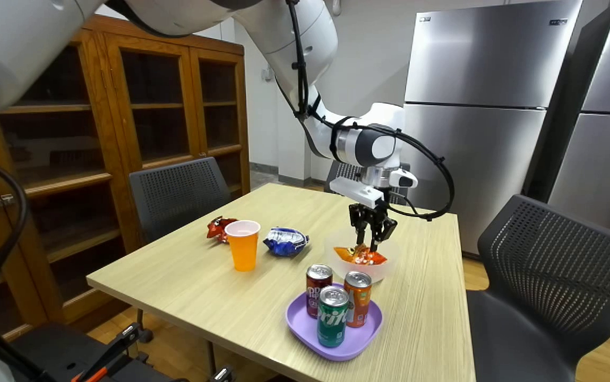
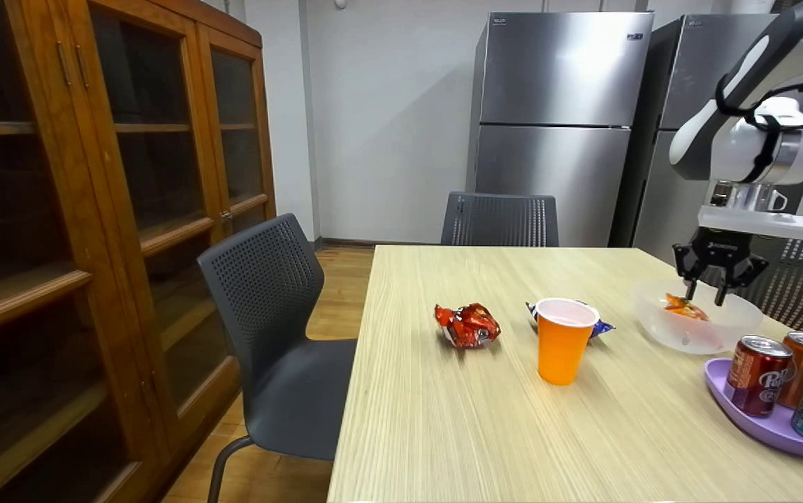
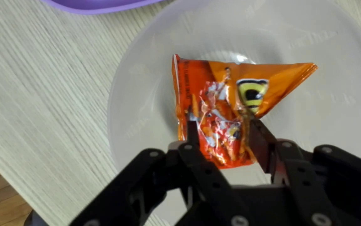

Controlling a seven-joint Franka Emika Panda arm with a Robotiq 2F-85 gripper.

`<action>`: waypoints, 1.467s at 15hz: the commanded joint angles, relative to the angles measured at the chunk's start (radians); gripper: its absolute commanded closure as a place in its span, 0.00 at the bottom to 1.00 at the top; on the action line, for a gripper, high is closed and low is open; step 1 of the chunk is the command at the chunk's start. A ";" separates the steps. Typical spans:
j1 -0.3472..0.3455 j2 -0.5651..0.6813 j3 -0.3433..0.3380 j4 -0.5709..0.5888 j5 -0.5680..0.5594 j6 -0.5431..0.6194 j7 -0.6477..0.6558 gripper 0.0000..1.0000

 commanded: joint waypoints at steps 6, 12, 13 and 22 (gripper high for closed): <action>-0.011 -0.189 0.021 -0.118 -0.007 0.017 -0.013 0.00; 0.023 -0.339 0.033 -0.243 -0.018 0.018 -0.010 0.00; 0.031 -0.363 0.037 -0.264 -0.019 0.019 -0.008 0.00; 0.131 -0.496 0.066 -0.392 -0.065 0.013 0.012 0.00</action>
